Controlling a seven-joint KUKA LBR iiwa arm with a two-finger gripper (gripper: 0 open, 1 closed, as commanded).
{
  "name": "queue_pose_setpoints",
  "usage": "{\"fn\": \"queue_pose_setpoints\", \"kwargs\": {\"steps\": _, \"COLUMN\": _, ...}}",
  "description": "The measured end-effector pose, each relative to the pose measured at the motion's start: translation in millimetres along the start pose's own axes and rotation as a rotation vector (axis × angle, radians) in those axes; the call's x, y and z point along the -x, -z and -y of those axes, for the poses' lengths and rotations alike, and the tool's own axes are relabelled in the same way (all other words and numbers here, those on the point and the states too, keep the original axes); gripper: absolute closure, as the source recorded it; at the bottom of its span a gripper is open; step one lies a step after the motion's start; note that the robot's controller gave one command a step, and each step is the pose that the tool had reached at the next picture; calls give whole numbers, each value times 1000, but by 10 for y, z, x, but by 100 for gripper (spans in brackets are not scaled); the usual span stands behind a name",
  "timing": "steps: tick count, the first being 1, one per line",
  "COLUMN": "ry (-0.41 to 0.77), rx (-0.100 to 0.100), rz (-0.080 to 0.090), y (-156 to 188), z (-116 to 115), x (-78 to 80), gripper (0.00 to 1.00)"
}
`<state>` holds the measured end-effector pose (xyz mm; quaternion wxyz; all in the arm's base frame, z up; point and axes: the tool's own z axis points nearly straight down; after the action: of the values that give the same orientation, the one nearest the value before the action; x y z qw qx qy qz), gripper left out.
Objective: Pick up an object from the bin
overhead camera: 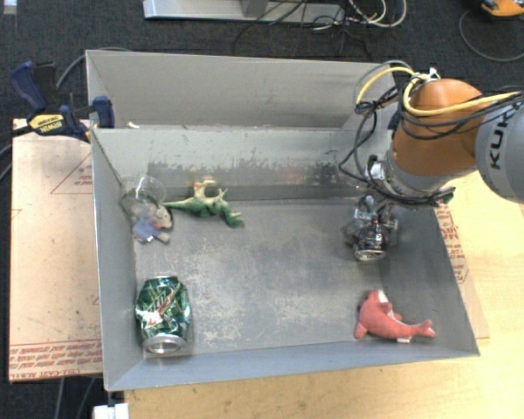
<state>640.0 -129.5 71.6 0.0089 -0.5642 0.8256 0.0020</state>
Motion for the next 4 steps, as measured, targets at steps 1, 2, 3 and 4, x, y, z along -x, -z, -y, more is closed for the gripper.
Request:
{"fn": "queue_pose_setpoints", "kwargs": {"steps": 1, "ry": 0, "rx": 0, "rz": 0, "y": 0, "z": 0, "x": 0, "gripper": 100}}
{"fn": "queue_pose_setpoints", "kwargs": {"steps": 2, "ry": -16, "rx": 0, "rz": 3, "y": 1085, "z": -172, "x": 91, "gripper": 100}}
{"fn": "queue_pose_setpoints", "kwargs": {"steps": 3, "ry": -14, "rx": -7, "rz": 3, "y": 1180, "z": -148, "x": 121, "gripper": 100}}
{"fn": "queue_pose_setpoints", "kwargs": {"steps": 4, "ry": 249, "rx": 5, "rz": 7, "y": 523, "z": -577, "x": -452, "gripper": 100}}
